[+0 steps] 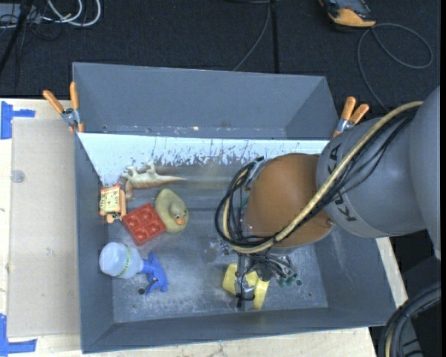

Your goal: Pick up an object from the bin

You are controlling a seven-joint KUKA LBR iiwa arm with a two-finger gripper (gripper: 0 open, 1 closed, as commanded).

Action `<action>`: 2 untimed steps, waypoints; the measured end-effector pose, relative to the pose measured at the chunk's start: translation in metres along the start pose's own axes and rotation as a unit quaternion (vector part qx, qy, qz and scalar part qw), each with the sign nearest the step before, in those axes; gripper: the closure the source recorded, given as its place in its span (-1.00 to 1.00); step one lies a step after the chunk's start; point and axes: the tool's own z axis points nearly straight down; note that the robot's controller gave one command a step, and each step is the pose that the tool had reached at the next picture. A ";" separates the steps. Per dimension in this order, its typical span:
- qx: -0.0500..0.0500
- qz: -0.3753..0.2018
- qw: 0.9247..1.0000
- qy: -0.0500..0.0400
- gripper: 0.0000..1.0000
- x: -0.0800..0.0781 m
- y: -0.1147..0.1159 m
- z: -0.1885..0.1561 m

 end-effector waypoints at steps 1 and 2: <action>0.000 0.000 1.000 0.000 -1.00 0.000 0.000 0.000; -0.002 -0.058 0.998 0.002 -1.00 -0.004 -0.021 -0.012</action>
Offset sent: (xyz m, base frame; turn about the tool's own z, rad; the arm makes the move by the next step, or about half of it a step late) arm 0.0409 -0.0799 0.0437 -0.3173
